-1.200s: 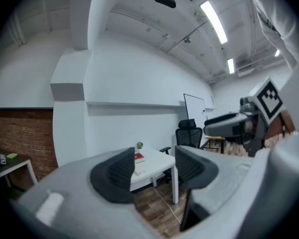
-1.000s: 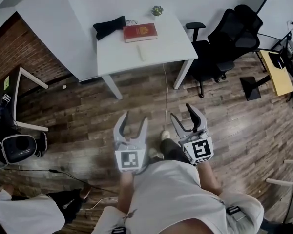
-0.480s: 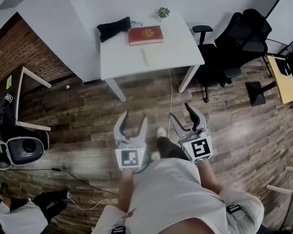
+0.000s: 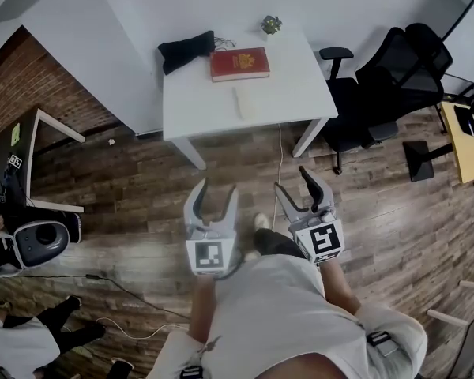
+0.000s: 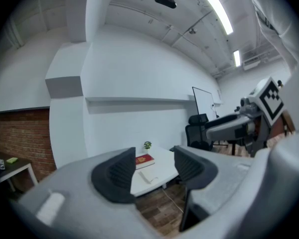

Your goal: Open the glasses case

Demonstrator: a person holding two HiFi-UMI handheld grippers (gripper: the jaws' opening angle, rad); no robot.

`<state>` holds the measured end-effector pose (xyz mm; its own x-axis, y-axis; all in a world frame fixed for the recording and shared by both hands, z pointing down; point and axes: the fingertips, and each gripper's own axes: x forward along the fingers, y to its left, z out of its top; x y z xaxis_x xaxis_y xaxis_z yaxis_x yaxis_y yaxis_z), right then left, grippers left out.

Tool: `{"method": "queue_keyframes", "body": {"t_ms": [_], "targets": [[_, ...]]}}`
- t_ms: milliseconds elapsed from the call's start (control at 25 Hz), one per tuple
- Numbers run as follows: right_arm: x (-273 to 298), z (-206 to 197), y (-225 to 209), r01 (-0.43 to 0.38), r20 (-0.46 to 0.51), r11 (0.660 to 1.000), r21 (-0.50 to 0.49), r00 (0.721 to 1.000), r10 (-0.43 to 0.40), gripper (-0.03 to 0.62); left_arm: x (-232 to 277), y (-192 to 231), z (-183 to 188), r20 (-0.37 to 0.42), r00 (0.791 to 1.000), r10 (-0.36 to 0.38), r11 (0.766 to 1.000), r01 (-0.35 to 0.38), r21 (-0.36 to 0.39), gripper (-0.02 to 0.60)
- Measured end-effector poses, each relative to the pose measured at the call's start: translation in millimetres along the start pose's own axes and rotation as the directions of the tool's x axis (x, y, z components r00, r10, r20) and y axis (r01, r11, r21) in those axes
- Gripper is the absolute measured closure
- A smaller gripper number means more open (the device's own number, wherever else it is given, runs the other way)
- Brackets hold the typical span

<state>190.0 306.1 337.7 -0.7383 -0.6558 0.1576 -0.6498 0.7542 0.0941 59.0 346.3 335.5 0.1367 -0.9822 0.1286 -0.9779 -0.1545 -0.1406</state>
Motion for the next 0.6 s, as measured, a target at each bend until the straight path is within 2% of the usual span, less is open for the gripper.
{"method": "queue_keyframes", "body": {"t_ms": [440, 600], "targets": [[45, 4, -38, -0.033, -0.004, 0.999, 0.019, 0.999, 0.033, 0.339, 55, 12, 11, -0.003, 1.000, 0.029, 1.000, -0.029, 0.008, 0.347], [62, 7, -56, -0.050, 0.033, 0.998, 0.037, 0.998, 0.049, 0.339, 76, 13, 14, -0.018, 0.999, 0.041, 0.999, -0.040, 0.024, 0.348]]}}
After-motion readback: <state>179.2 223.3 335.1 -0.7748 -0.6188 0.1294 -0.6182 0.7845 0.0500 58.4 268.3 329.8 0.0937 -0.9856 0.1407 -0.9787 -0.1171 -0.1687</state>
